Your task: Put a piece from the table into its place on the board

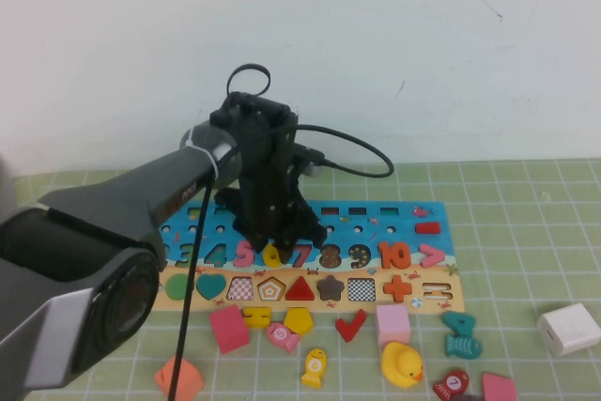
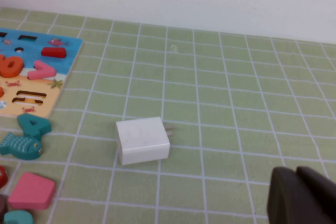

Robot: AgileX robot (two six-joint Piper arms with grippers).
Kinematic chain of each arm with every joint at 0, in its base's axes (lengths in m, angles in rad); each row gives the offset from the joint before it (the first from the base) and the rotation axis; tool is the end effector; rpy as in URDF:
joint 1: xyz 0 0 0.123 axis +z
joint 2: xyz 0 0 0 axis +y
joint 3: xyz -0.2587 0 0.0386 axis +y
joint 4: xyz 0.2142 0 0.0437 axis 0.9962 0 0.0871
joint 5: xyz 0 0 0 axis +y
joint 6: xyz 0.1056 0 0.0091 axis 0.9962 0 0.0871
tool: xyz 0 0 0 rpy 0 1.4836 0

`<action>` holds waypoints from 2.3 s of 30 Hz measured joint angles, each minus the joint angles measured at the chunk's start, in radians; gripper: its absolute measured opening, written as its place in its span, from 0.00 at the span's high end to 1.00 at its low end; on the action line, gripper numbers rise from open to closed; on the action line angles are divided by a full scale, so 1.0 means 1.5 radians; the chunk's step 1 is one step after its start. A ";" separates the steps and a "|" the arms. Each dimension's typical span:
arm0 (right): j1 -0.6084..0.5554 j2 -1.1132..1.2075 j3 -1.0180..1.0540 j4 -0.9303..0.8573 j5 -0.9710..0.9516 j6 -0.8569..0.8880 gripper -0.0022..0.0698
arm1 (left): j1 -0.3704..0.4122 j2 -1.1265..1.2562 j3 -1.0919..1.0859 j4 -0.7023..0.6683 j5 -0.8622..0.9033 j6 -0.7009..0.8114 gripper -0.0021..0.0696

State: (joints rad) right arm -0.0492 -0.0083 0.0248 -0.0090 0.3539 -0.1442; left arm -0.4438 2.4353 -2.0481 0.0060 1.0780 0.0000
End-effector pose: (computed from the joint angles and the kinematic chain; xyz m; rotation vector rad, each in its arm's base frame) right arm 0.0575 -0.0032 0.1699 -0.0938 1.8540 -0.1432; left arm 0.4129 -0.1957 0.1171 0.6530 2.8787 -0.0548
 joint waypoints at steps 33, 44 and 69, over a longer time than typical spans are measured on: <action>0.000 0.000 0.000 0.000 0.000 0.000 0.97 | -0.077 -0.842 0.709 -0.047 -0.231 0.000 0.97; 0.000 0.000 0.000 0.000 0.000 0.000 0.97 | -0.077 -1.093 0.869 -0.051 -0.225 -0.019 0.97; 0.000 0.000 0.000 0.000 0.000 0.000 0.97 | -0.048 -1.410 1.111 0.087 -0.316 -0.067 0.97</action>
State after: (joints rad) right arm -0.0492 -0.0083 0.0248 -0.0090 0.3539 -0.1442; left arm -0.5163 0.3204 -0.3817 0.1367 0.6036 -0.1012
